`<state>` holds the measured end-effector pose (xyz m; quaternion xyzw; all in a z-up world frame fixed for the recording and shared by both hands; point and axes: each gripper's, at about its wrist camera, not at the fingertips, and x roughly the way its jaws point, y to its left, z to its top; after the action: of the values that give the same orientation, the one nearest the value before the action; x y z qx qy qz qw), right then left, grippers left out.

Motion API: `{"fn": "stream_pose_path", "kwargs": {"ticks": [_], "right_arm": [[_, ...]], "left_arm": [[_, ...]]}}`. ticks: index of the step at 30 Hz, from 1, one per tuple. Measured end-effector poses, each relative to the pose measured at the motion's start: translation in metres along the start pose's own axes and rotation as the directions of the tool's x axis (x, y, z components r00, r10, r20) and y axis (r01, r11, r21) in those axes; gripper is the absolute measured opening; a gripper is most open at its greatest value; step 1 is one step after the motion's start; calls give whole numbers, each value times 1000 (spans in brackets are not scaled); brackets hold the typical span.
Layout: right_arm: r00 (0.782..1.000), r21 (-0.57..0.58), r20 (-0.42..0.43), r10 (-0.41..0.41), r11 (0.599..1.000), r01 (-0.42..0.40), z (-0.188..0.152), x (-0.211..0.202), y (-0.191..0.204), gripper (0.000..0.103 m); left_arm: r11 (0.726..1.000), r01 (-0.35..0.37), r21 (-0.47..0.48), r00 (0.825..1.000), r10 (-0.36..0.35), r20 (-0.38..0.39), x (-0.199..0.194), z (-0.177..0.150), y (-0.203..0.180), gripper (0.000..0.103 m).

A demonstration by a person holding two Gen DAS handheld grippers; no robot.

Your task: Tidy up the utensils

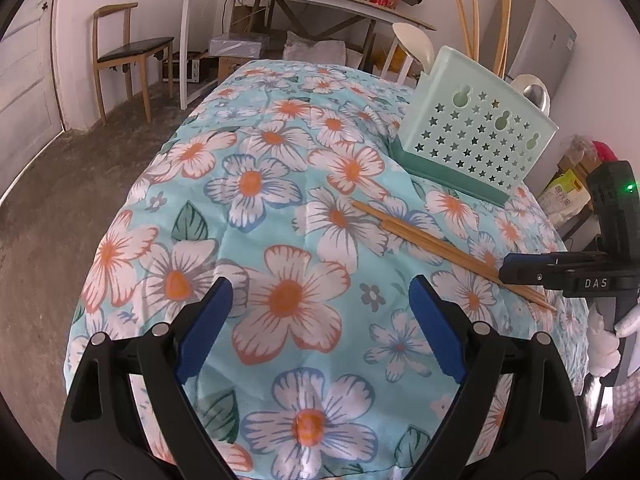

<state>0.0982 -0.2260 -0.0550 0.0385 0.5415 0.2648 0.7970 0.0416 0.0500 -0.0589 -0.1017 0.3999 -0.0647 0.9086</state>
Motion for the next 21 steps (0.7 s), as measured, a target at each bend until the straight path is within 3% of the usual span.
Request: {"fn": "stream_pose_path", "kwargs": {"ticks": [21], "right_arm": [[990,38,-98,102,994,-99,-21,0,32,46]], "left_arm": [[999,19,-31,1000,-19,-6,1,-5,10,86]]}}
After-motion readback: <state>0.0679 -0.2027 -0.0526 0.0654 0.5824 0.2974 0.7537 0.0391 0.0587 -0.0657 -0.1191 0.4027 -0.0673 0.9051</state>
